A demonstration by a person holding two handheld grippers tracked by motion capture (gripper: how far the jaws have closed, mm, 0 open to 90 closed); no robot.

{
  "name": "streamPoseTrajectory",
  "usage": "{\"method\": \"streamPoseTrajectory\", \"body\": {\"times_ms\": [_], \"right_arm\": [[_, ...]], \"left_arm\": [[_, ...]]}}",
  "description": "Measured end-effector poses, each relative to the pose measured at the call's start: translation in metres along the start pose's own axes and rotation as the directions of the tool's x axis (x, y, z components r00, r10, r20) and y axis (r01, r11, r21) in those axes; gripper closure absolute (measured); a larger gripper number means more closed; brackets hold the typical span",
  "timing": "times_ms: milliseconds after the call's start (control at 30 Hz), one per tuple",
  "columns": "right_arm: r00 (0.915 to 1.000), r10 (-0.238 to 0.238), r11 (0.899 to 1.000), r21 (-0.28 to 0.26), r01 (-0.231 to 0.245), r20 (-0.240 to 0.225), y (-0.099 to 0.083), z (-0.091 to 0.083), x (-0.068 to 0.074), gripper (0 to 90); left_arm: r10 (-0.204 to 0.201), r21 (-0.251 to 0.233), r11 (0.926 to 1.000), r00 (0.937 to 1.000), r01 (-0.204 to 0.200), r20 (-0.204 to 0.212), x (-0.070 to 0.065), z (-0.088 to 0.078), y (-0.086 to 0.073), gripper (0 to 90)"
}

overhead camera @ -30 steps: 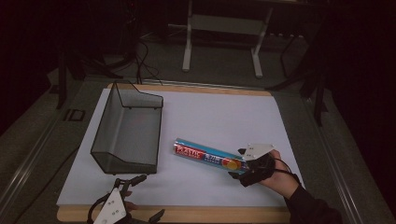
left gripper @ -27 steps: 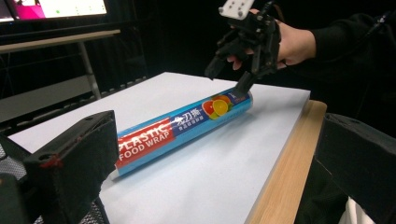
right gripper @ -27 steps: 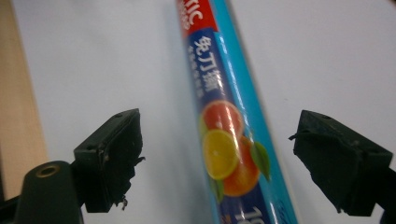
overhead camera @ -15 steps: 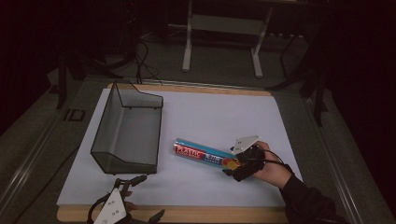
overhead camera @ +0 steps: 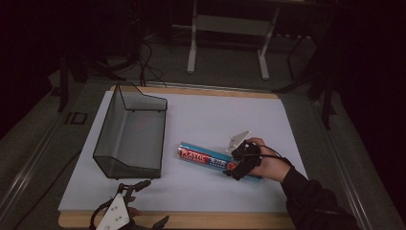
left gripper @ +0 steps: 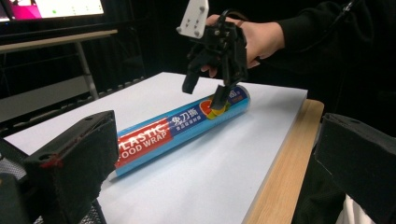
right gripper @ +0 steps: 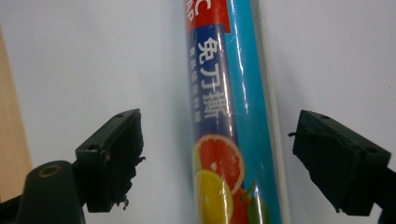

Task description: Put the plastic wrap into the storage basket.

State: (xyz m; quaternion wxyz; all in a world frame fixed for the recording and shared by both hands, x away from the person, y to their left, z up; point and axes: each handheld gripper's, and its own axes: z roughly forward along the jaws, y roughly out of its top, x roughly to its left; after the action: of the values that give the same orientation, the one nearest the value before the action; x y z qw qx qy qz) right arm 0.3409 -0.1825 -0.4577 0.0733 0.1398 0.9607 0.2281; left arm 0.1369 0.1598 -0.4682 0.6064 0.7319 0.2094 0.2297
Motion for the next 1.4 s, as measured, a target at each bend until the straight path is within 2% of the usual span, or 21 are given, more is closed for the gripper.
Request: {"method": "streamPoseTrajectory", "body": {"times_ms": [400,433,533,567,633,833,1067,1167,1233,1267,1400], "right_arm": [[0.9993,-0.026,0.995,0.091,0.028,-0.027,0.024,0.015,-0.008,17.9],[0.9993,-0.021,0.993,0.115,0.025,-0.03,0.029,0.017,-0.009,17.9],[0.9991,-0.023,0.99,0.136,0.028,-0.036,0.033,0.02,-0.01,17.9],[0.9984,-0.029,0.986,0.161,0.036,-0.049,0.037,0.024,-0.011,17.9],[0.9983,-0.027,0.985,0.17,0.036,-0.052,0.038,0.025,-0.011,17.9],[0.9961,-0.021,0.968,0.247,0.042,-0.085,0.047,0.037,-0.014,17.9],[0.9958,-0.036,0.943,0.328,0.062,-0.084,0.053,0.052,-0.018,21.3],[0.9956,-0.027,0.933,0.355,0.057,-0.09,0.057,0.057,-0.02,21.3],[0.9946,-0.023,0.925,0.376,0.06,-0.101,0.058,0.06,-0.02,21.9],[0.994,-0.022,0.916,0.396,0.063,-0.108,0.058,0.063,-0.021,22.7],[0.9931,-0.028,0.908,0.412,0.073,-0.114,0.058,0.067,-0.022,24.7]], "left_arm": [[0.001,0.0,1.0,1.0,-0.001,0.005,0.0,-0.001,0.0,0.5],[0.001,0.0,1.0,1.0,-0.001,0.005,0.0,-0.001,0.0,0.5],[0.001,0.0,1.0,1.0,-0.001,0.008,0.0,0.0,0.0,0.5],[0.001,0.001,1.0,1.0,-0.001,0.009,0.0,0.0,0.0,0.5],[0.002,0.002,1.0,1.0,-0.002,0.01,0.0,0.0,0.0,0.5],[0.002,0.002,1.0,0.9999,-0.002,0.011,0.0,-0.001,0.0,0.5],[0.003,0.004,1.0,0.9999,-0.003,0.013,0.0,-0.001,0.0,0.5],[0.005,0.005,1.0,0.9999,-0.005,0.014,0.0,-0.001,0.0,0.5],[0.005,0.004,1.0,0.9999,-0.005,0.014,-0.001,-0.001,0.0,0.5],[0.005,0.005,1.0,0.9999,-0.005,0.014,-0.001,-0.001,0.0,0.5],[0.006,0.004,1.0,0.9999,-0.006,0.015,0.0,-0.001,0.0,0.5]]}}
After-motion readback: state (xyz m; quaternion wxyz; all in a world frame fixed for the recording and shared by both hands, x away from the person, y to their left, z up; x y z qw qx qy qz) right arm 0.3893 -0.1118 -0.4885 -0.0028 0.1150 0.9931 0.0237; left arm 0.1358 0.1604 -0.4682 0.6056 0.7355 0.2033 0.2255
